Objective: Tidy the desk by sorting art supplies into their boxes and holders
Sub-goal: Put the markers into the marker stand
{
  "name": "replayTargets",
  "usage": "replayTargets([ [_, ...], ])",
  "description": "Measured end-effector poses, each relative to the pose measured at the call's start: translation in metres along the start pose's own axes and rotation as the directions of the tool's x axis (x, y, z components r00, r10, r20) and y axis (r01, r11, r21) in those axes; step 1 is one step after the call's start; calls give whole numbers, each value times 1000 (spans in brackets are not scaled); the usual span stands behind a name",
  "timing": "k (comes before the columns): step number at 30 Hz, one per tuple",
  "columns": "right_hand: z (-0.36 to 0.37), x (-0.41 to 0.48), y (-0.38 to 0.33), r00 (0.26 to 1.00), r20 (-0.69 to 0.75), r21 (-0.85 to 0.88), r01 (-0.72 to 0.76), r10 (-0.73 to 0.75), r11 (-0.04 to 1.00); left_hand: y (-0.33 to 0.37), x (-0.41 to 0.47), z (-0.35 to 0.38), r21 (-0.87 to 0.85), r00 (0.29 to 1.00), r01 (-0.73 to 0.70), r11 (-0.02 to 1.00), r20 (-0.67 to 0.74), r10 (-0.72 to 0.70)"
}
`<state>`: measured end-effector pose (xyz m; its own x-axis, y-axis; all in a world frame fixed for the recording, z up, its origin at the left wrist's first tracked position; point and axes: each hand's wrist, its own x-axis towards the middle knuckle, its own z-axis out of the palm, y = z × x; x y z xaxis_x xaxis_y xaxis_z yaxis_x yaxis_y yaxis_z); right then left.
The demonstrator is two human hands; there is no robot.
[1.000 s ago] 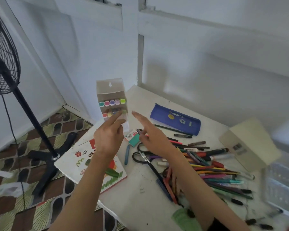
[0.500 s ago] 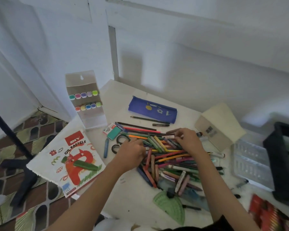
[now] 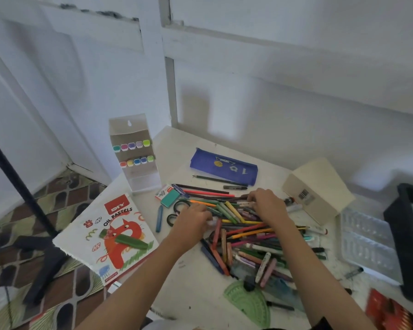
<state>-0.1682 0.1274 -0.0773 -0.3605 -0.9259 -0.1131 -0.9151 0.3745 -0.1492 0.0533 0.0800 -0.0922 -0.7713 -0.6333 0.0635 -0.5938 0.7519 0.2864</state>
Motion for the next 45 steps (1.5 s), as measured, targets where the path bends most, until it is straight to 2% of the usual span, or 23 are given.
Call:
replayTargets([
  [3,-4,-4,6,1000,-30,180,2,3,984,-7,-6,-3,-274,981,46,961,-171,-96],
  [5,-11,-11,8,994,-105,426,27,20,905,-13,-9,-12,-462,952,111,880,-205,-228],
  [7,-20,-20,4,981,-177,623,48,81,781,-15,-11,-24,-647,910,197,737,-159,-383],
  [9,-26,-28,-4,970,-210,740,78,119,668,-17,-13,-34,-793,879,218,569,-93,-467],
  [11,-29,-36,-13,968,-215,812,105,127,575,-20,-18,-41,-881,867,187,435,-60,-494],
  [13,-30,-40,-22,963,-235,834,130,133,536,-23,-24,-46,-933,859,136,334,-57,-508],
  [17,-33,-42,-41,952,-262,862,158,157,481,-34,-38,-53,-957,829,124,261,-44,-557],
  [19,-36,-43,-51,954,-266,883,184,137,432,-45,-42,-54,-926,800,201,320,-33,-599],
  [22,-36,-43,-66,960,-263,890,202,99,409,-65,-48,-48,-759,775,361,541,-79,-628],
  [24,-33,-42,-74,967,-238,896,181,95,406,-75,-52,-44,-635,799,409,655,-99,-594],
  [26,-31,-42,-79,975,-206,903,156,83,400,-78,-54,-41,-442,839,445,779,-97,-535],
  [28,-28,-43,-83,978,-203,899,163,57,405,-78,-53,-41,-135,881,458,879,-64,-469],
  [30,-26,-43,-83,976,-213,892,174,50,417,-74,-50,-42,36,903,428,903,-53,-426],
  [35,-19,-48,-78,970,-208,923,153,122,354,-53,-34,-30,-35,965,258,965,-27,-259],
  [38,-18,-53,-72,966,-189,942,128,177,310,-44,-20,-23,-15,965,262,965,-16,-262],
  [42,-16,-57,-67,968,-165,936,94,187,339,-45,-7,-24,74,974,225,971,20,-227],
  [45,-17,-59,-67,972,-144,938,74,187,338,-48,-4,-28,60,988,151,987,-1,-152],
])
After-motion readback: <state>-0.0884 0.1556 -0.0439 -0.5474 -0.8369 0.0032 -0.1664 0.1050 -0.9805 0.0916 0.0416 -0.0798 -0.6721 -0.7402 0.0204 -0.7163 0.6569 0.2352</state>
